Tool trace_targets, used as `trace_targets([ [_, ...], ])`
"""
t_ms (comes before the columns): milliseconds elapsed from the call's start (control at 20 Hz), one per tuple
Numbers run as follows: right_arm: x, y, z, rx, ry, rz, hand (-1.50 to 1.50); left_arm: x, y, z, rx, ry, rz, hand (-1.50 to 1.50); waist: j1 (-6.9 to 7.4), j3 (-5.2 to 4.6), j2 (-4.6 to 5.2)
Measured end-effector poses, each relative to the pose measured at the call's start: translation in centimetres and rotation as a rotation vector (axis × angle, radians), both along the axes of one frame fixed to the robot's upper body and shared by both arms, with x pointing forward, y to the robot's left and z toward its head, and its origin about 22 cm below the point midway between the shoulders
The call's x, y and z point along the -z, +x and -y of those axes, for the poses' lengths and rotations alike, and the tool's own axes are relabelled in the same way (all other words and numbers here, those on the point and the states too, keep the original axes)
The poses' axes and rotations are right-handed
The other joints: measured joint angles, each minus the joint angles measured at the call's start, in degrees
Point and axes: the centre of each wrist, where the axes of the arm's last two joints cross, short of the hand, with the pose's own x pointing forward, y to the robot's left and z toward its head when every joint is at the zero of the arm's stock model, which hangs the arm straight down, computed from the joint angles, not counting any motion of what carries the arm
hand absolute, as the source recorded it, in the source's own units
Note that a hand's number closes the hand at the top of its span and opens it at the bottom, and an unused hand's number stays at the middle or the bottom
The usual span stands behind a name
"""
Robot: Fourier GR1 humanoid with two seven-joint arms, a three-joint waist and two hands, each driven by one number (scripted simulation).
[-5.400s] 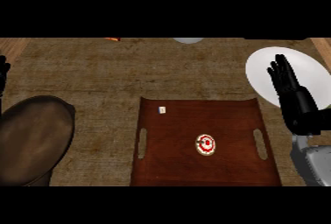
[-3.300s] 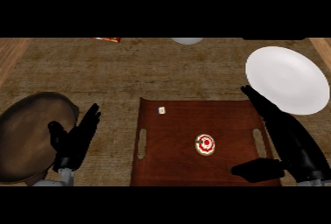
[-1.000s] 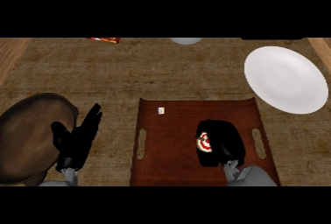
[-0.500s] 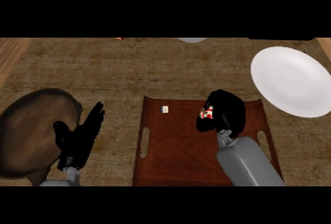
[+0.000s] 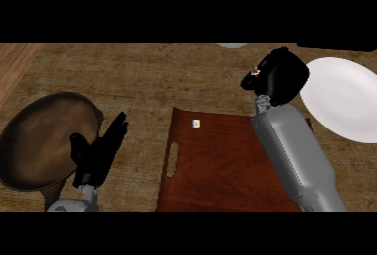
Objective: Pick the cupcake from the tray and place it in the plate
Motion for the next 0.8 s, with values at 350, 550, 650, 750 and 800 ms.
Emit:
trace_targets([
  [350, -2.5, 2.4, 1.4, 0.157, -0.042, 0.189, 1.50, 0.0, 0.0, 0.0, -0.002, 0.004, -0.007, 0.00, -0.06, 0.14, 0.04],
  [550, -2.6, 2.9, 2.9, 0.218, -0.032, 0.300, 1.50, 0.3, -0.3, -0.2, -0.014, 0.005, -0.007, 0.00, -0.84, 0.23, -0.20],
  [650, -1.9, 3.0, 3.9, 0.245, -0.034, 0.348, 1.50, 0.4, -0.5, -0.3, -0.022, 0.002, -0.005, 0.00, -1.29, 0.28, -0.29],
  [750, -1.0, 3.1, 5.2, 0.277, -0.053, 0.370, 1.50, 0.5, -0.6, -0.5, -0.029, 0.003, -0.006, 0.00, -1.59, 0.31, -0.35],
  [800, -0.5, 3.2, 5.9, 0.294, -0.061, 0.379, 1.50, 0.4, -0.5, -0.4, -0.034, 0.001, -0.011, 0.00, -1.83, 0.33, -0.39],
])
